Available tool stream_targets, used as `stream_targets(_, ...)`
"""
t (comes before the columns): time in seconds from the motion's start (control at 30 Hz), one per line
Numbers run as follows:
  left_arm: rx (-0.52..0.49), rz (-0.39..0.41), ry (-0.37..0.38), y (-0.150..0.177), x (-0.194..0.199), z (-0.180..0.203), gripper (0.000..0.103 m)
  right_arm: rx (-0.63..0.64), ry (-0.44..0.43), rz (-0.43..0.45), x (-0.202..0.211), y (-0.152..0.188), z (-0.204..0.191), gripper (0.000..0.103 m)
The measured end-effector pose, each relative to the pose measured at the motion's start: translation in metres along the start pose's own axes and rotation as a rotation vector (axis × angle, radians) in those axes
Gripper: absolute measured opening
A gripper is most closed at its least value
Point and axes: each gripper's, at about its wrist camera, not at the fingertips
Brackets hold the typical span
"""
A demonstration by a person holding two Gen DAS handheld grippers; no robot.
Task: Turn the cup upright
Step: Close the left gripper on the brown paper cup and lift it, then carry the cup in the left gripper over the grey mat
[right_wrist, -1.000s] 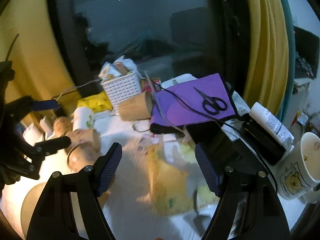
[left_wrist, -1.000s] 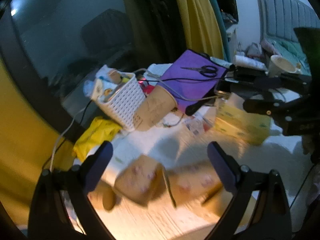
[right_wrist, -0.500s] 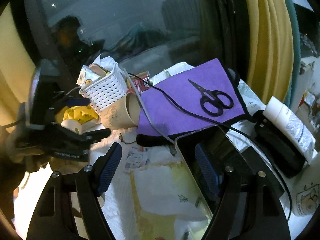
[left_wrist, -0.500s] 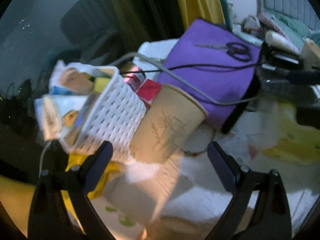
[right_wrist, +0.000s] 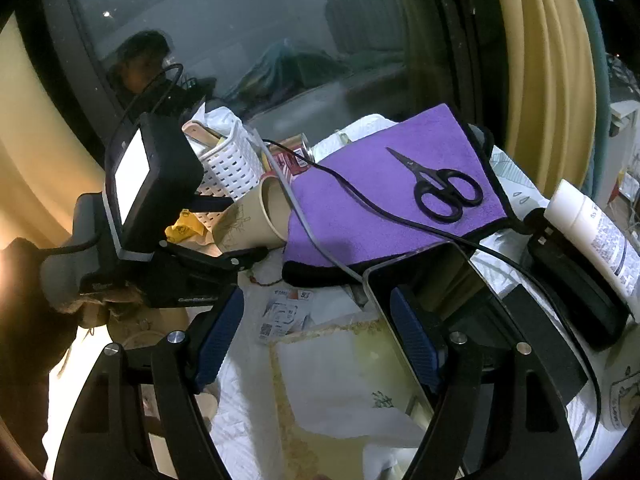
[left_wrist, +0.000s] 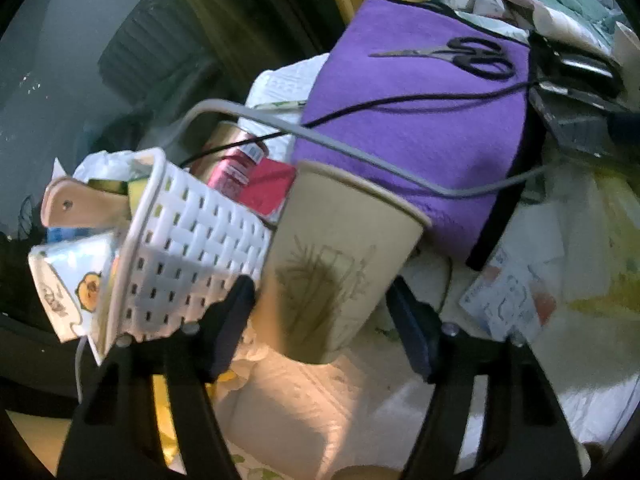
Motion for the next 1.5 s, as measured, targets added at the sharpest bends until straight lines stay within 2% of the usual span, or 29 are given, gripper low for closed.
stream_targets(0.4,0.048,0.057,0.017,0.009,0.059,-0.006,0.062,0.012,0.020,0.027,0.028,0.012,-0.022,0.079)
stream_targets(0.57,0.102,0.100,0.037,0.018,0.095,-0.003,0.062,0.040,0.040,0.056,0.051,0.021,-0.044,0.079)
stream_targets(0.73,0.171,0.172,0.052,0.037,0.148,-0.004,0.062,0.056,0.053,0.082,0.076,0.033,-0.062,0.079)
stream_targets(1.0,0.304,0.280,0.052,0.095,0.227,-0.009,0.062,0.101,0.041,0.085,0.104,0.057,-0.104,0.079)
stream_targets(1.2,0.435,0.321,0.115,0.154,0.268,-0.016,0.062,0.148,0.020,0.096,0.123,0.078,-0.140,0.079)
stream_targets(1.33,0.483,0.345,0.150,0.194,0.291,-0.010,0.062,0.165,-0.013,0.089,0.132,0.096,-0.161,0.079)
stream_targets(1.5,0.531,0.335,0.160,0.243,0.308,0.006,0.062,0.169,-0.051,0.059,0.137,0.123,-0.184,0.079)
Point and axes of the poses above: each gripper's, at about its wrist camera, not at the fingertips, and x roughly against the way its jaws point, z to its right, y to its underside, and after that the axes turned 13 degrees about -y, right-handed
